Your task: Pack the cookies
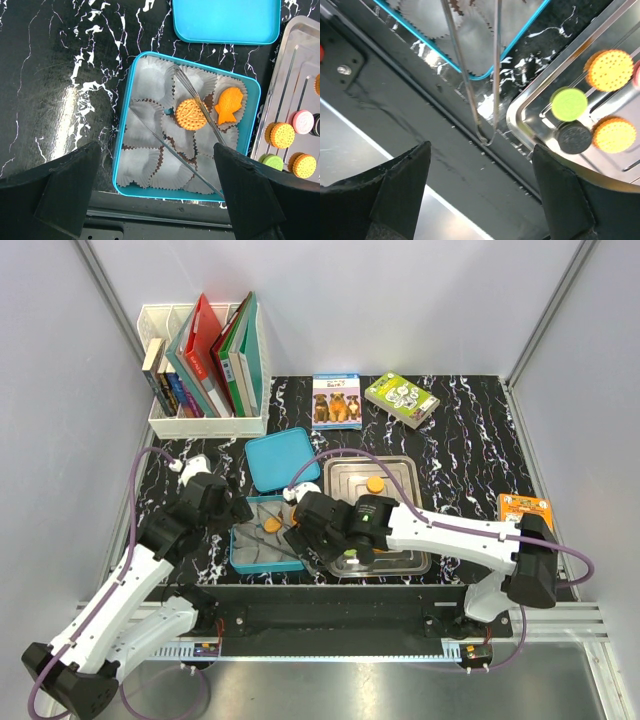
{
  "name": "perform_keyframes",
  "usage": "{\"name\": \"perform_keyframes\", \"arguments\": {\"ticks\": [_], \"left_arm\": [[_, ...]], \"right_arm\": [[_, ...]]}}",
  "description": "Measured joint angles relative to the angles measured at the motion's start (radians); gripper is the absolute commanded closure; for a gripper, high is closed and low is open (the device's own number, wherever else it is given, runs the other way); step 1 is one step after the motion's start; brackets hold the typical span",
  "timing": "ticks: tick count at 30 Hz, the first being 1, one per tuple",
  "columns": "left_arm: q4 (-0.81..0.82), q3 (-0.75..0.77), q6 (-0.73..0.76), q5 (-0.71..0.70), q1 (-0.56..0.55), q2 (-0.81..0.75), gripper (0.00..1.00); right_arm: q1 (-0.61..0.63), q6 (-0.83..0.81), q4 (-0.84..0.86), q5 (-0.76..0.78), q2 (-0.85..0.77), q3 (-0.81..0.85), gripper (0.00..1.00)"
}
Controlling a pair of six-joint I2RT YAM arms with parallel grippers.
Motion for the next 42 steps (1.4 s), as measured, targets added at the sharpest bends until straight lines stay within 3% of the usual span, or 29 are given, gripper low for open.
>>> {"name": "perform_keyframes", "arguments": {"ticks": [17,42], "left_arm": [[0.003,-0.005,0.000,0.008,0.000,-0.002,0.01],[0.000,-0.012,-0.006,0.006,0.002,-0.040,0.01]], "right_arm": [[-0.002,-0.217,0.125,0.016,0.206,0.029,0.13],[-0.042,-0.290,0.288,-0.032,0.332,0.074,0.16]]}}
